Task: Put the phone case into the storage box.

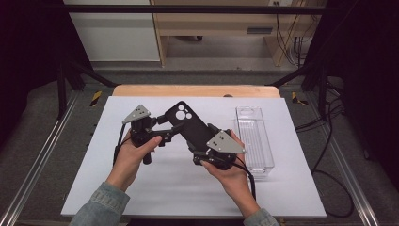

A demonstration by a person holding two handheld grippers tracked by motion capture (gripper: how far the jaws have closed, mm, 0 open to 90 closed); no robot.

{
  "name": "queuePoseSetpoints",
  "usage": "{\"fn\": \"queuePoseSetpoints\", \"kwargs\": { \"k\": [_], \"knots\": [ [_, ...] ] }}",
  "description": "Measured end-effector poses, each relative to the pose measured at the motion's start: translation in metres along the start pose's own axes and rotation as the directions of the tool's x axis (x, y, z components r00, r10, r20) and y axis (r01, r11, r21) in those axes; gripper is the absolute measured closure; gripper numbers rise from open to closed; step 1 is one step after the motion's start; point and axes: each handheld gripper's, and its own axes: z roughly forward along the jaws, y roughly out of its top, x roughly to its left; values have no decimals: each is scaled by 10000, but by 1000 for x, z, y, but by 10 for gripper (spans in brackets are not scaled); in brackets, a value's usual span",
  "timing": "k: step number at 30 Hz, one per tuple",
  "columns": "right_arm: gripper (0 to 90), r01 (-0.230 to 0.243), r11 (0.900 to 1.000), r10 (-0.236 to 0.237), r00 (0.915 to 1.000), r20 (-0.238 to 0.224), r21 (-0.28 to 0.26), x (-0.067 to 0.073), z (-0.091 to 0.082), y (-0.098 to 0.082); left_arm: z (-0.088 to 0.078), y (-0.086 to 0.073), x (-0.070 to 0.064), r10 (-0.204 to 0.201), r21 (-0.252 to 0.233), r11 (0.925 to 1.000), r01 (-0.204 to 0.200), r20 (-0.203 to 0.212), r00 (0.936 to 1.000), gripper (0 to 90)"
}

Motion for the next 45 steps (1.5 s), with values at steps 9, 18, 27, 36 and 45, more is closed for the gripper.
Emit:
{"fn": "queuePoseSetpoints", "kwargs": {
  "k": [9, 18, 27, 36, 45],
  "knots": [
    [161, 96, 9997, -97, 9999, 26, 243, 2, 3, -3, -4, 3, 0, -500, -378, 9981, 495, -143, 9986, 425],
    [159, 104, 9989, -102, 9999, -46, 455, 4, 5, -5, -11, 6, -5, -868, -1064, 9906, 863, -3, 9962, 661],
    [156, 26, 9984, -19, 9999, -119, 565, 3, 7, -9, -13, 6, -10, -1362, -1203, 9830, 1385, 276, 9903, 755],
    [151, -73, 9976, 87, 9998, -196, 683, 4, 9, -11, -15, 7, -18, -1413, -1155, 9824, 1467, 544, 9885, 799],
    [145, -321, 9980, 340, 9989, -337, 540, 4, 9, -12, -17, 10, -24, -1275, -1249, 9833, 1327, 487, 9906, 807]
  ]
}}
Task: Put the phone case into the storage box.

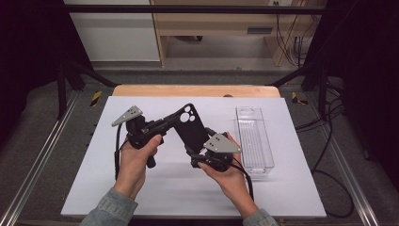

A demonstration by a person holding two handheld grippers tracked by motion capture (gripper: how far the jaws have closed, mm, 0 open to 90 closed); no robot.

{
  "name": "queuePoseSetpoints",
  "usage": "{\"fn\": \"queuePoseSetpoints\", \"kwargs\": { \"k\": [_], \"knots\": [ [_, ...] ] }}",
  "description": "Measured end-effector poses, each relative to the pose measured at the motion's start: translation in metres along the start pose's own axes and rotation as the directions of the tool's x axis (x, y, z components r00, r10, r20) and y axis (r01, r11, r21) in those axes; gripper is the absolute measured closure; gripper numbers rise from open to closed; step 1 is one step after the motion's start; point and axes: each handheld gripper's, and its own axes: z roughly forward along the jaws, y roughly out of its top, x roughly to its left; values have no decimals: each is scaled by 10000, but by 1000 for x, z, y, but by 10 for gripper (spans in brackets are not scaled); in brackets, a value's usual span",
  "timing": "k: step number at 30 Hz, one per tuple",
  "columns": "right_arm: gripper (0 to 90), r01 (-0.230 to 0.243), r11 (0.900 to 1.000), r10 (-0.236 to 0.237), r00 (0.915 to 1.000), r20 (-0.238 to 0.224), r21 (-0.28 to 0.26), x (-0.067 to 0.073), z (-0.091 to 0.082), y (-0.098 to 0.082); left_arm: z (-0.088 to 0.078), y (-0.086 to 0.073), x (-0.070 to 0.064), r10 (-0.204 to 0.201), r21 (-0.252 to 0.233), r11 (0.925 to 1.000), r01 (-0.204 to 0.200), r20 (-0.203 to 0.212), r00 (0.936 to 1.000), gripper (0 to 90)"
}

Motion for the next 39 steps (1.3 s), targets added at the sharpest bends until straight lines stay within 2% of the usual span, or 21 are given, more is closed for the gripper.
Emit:
{"fn": "queuePoseSetpoints", "kwargs": {
  "k": [5, 10, 16, 21, 29, 35, 39],
  "knots": [
    [139, -252, 9996, 254, 9996, -156, 119, 1, 2, -2, 0, -1, -5, 321, 141, 9994, -319, -148, 9994, 808],
    [113, -396, 9991, 398, 9991, -159, 115, 2, 3, -4, -1, -1, -10, 826, 258, 9963, -819, -305, 9961, 810],
    [46, -610, 9978, 614, 9980, -151, 275, 3, 6, -4, 0, 0, -16, 1408, 413, 9895, -1384, -631, 9880, 810],
    [43, -673, 9976, 673, 9977, -25, 148, 3, 4, -2, 3, -3, -18, 1950, 670, 9797, -1889, -1024, 9754, 810],
    [41, -781, 9968, 784, 9967, 210, -139, 6, 1, 2, 13, -14, -25, 2379, 1018, 9687, -2265, -1180, 9641, 809],
    [47, -813, 9962, 832, 9943, 661, -316, 9, 2, 2, 18, -24, -27, 2469, 1189, 9653, -2324, -1261, 9608, 809],
    [55, -881, 9957, 900, 9930, 767, -284, 9, 3, 2, 21, -28, -28, 2551, 1285, 9625, -2390, -1283, 9584, 809]
  ]
}}
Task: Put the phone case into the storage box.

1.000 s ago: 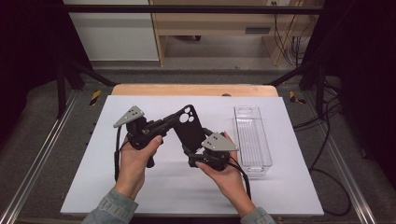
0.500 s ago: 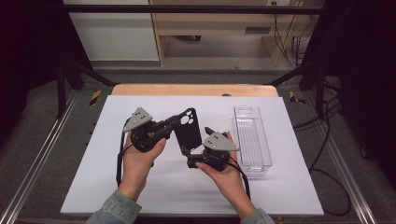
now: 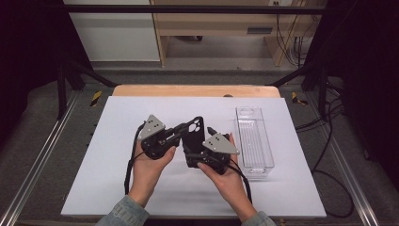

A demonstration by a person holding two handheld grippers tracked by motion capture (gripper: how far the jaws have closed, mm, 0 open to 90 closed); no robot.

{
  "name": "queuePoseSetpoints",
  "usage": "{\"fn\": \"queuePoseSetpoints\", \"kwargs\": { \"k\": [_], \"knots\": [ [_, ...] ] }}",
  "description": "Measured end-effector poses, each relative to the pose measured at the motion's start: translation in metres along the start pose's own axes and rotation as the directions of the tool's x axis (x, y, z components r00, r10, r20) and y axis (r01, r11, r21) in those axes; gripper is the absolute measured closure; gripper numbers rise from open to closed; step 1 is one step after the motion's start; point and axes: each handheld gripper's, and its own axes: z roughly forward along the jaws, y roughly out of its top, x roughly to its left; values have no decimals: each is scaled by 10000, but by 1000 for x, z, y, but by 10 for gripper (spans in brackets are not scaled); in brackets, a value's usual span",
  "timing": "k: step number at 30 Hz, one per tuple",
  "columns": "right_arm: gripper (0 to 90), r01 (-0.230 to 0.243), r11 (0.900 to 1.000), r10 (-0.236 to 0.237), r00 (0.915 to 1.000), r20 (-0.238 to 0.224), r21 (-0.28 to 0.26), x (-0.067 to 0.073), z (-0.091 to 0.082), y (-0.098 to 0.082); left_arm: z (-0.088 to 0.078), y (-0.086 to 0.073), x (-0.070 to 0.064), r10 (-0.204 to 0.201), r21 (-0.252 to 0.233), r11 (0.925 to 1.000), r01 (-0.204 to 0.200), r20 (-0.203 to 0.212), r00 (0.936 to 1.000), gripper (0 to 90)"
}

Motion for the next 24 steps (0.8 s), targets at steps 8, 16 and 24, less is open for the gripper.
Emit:
{"fn": "queuePoseSetpoints", "kwargs": {
  "k": [8, 16, 24],
  "knots": [
    [60, -14, 9999, 16, 9998, -199, 127, 1, 1, -2, 3, -3, -5, -4, 39, 10000, 4, 73, 10000, 809],
    [75, -155, 9992, 163, 9996, -216, 374, -1, 3, -6, 3, -4, -8, -187, -13, 9998, 188, 257, 9995, 809],
    [103, -399, 9973, 412, 9990, -195, 623, -4, 5, -8, 5, -6, -10, -460, 26, 9989, 460, 433, 9980, 808]
  ]
}}
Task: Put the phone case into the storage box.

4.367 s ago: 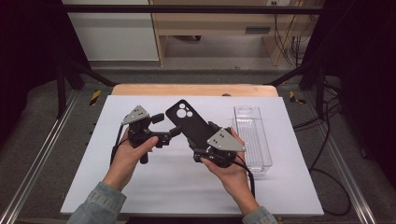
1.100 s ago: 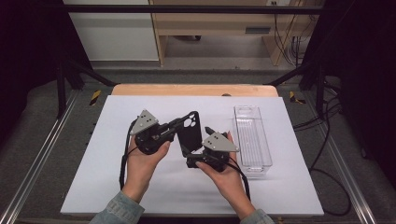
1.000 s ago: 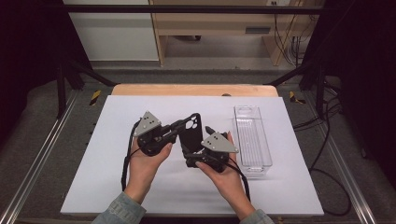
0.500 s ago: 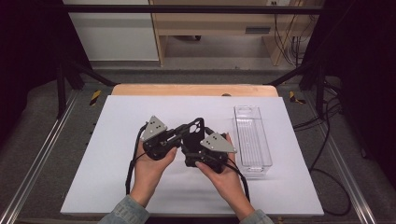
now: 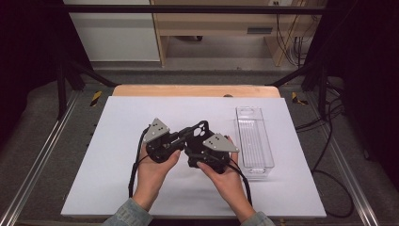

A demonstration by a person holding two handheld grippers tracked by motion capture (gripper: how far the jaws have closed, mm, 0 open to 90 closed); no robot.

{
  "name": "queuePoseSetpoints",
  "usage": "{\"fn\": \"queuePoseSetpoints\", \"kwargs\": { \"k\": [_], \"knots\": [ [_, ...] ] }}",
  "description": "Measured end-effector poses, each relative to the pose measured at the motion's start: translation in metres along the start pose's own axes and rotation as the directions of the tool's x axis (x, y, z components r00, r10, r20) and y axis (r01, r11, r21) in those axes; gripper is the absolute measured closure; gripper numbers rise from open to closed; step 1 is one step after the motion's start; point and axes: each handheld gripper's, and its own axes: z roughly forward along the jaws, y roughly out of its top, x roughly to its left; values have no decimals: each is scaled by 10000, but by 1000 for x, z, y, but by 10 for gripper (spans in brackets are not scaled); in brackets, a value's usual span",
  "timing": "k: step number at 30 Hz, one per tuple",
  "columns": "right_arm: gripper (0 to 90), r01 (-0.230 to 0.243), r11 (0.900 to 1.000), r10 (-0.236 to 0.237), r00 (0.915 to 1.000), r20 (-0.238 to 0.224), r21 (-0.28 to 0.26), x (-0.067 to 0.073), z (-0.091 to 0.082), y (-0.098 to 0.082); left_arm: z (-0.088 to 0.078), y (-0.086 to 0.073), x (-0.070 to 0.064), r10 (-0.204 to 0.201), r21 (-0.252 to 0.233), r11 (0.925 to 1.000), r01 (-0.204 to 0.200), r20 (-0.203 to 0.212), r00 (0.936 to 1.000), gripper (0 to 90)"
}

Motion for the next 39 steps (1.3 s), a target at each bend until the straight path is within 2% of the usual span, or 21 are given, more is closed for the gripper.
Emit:
{"fn": "queuePoseSetpoints", "kwargs": {
  "k": [9, 31, 39],
  "knots": [
    [124, -321, 9993, 323, 9994, -118, 187, -4, 1, -2, 3, -2, -4, 190, 182, 9997, -190, -22, 9998, 808],
    [107, -377, 9993, 376, 9993, 47, 50, -5, 1, -2, 7, -5, -8, 274, 297, 9992, -276, 44, 9996, 808],
    [126, -406, 9991, 406, 9992, 39, 109, -4, 0, -1, 6, -5, -7, 260, 263, 9993, -261, 66, 9996, 808]
  ]
}}
